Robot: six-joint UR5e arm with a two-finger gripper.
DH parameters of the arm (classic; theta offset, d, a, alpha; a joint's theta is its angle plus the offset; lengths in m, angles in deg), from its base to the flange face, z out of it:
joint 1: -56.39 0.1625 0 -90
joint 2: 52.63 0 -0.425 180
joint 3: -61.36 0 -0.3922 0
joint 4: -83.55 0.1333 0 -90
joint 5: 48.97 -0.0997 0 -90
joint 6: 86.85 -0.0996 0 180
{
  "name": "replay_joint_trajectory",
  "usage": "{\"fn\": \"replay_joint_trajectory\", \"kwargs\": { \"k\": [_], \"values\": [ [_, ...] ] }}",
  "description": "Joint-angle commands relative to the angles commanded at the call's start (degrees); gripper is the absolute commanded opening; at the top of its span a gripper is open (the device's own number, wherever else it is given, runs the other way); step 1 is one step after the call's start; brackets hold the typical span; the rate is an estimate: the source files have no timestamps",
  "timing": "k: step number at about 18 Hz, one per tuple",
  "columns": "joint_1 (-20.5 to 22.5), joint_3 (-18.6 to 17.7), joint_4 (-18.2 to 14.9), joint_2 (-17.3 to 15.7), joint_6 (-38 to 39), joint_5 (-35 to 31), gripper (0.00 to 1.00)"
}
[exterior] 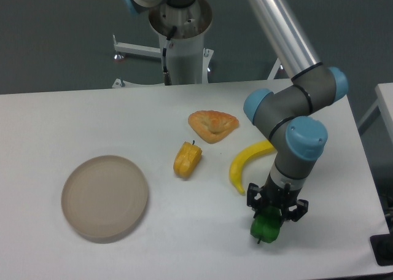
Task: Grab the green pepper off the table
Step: 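Lift the gripped green pepper up off the table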
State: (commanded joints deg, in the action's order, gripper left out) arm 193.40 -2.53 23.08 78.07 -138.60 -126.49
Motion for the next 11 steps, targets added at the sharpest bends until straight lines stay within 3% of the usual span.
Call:
{"fn": "replay_joint_trajectory", "kwargs": {
  "k": [5,9,11],
  "values": [
    [2.55,0.00,-0.61,-1.94,-14.32,-5.17,0.36],
    [3.78,1.32,-4.56,-2.03,-21.88,-7.47,0.36],
    [4.75,1.32,-4.75,-2.38,-23.92,-7.47,0.36]
  ]
}}
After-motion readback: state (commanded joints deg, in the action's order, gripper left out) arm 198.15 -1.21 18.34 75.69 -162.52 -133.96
